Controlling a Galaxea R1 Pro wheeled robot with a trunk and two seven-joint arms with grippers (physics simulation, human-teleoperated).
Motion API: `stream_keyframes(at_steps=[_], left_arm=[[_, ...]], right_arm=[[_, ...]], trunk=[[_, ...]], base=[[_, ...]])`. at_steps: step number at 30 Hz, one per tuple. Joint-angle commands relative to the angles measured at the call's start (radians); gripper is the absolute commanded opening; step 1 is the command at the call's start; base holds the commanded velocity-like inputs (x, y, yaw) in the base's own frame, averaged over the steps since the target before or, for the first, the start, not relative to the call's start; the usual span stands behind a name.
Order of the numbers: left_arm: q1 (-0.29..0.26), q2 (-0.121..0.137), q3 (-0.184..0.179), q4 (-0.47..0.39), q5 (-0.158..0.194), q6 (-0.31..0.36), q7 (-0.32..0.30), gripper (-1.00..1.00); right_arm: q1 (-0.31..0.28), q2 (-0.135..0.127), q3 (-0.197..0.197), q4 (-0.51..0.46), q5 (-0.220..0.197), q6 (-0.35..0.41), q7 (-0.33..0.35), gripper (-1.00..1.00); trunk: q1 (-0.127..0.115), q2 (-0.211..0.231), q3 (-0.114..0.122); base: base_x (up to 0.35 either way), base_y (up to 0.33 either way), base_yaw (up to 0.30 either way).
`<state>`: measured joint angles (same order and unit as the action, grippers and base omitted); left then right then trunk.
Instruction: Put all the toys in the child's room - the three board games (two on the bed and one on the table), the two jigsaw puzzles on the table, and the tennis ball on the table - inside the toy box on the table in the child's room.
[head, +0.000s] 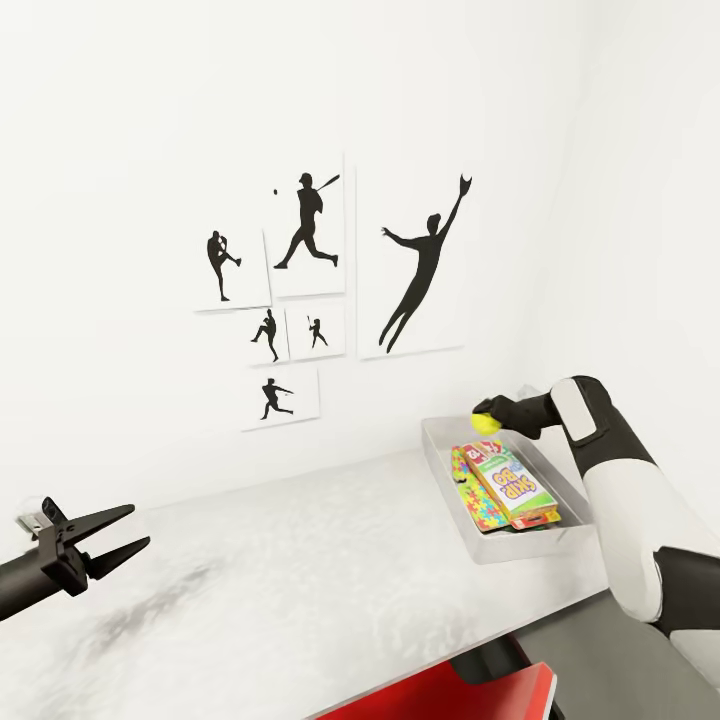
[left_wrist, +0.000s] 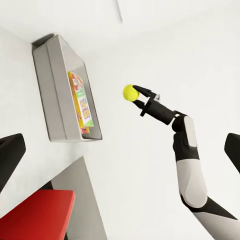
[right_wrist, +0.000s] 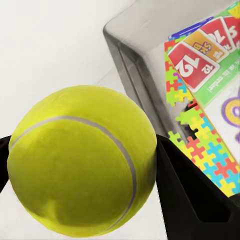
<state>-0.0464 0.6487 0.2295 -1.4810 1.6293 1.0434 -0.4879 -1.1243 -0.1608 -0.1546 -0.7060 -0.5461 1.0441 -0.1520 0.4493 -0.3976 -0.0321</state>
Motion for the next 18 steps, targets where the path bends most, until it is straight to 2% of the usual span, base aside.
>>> stream_keyframes(at_steps=[1,7,14,16,18], left_arm=[[-0.001,0.0,0.001,0.001,-0.005,0.004,-0.006,1.0],[-0.001,0.0,0.001,0.001,-0.005,0.004,-0.006,1.0],[-0.001,0.0,0.001,0.001,-0.005,0.004,-0.006,1.0],[-0.001,0.0,0.001,0.001,-0.005,0.004,-0.006,1.0],[-0.001,0.001,0.001,0.001,-0.005,0.004,-0.006,1.0]], right_arm=[[-0.001,0.0,-0.001,-0.002,-0.013,0.003,-0.016,-1.0],[0.0,-0.001,0.0,-0.003,-0.012,0.003,-0.028,-1.0],[0.0,-0.013,0.001,-0.001,-0.009,0.003,-0.032,-1.0],[0.0,-0.014,0.011,0.0,-0.004,0.003,-0.035,-1.0],[0.0,-0.016,0.036,0.001,0.018,0.003,-0.045,-1.0]], trunk=[[0.001,-0.002,-0.003],[0.001,-0.002,-0.012],[0.001,-0.002,-0.023],[0.001,-0.002,-0.027],[0.001,-0.002,-0.03]], base=[[0.0,0.0,0.0],[0.0,0.0,0.0],[0.0,0.0,0.0],[0.0,0.0,0.0],[0.0,0.0,0.0]])
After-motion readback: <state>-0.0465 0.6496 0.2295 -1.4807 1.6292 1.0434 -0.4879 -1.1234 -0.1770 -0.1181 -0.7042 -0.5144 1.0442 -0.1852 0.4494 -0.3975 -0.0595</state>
